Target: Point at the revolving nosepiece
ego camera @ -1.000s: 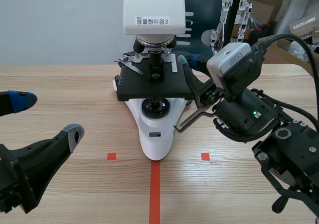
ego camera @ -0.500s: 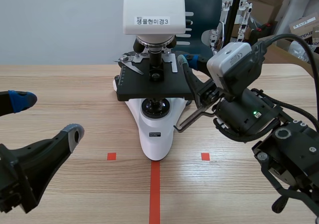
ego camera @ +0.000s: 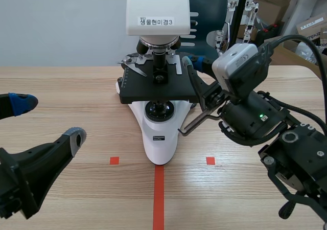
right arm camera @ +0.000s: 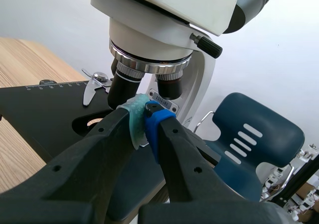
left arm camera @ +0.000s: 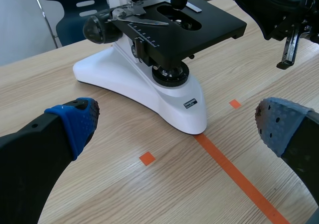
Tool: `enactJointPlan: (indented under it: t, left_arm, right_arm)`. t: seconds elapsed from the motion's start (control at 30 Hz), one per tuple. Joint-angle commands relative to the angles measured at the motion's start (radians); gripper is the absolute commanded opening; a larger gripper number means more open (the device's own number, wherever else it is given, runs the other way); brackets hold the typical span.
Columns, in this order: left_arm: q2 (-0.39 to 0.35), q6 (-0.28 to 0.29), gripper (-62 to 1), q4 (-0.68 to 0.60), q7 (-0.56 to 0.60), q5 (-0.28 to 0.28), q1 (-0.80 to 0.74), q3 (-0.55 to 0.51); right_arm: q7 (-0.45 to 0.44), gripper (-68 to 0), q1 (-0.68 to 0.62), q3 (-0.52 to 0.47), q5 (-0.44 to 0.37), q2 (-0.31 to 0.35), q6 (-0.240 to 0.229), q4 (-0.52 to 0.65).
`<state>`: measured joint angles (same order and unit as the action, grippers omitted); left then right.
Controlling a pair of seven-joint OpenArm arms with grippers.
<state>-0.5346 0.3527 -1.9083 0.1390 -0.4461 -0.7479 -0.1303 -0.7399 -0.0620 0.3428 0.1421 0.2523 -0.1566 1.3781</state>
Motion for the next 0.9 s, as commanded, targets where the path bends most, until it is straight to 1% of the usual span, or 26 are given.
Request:
enactJointPlan:
  t: [0.0, 0.87]
  left_arm:
    - [0.002, 0.001, 1.4, -0.008, 0.018, -0.013, 0.003, 0.005]
    - [0.002, 0.001, 1.4, -0.008, 0.018, -0.013, 0.003, 0.005]
  right_arm:
    - [-0.019, -66.9, 0.009, -0.002, -0.015, 0.003, 0.004, 0.014]
    - [-0.029, -66.9, 0.009, -0.002, -0.015, 0.003, 0.004, 0.014]
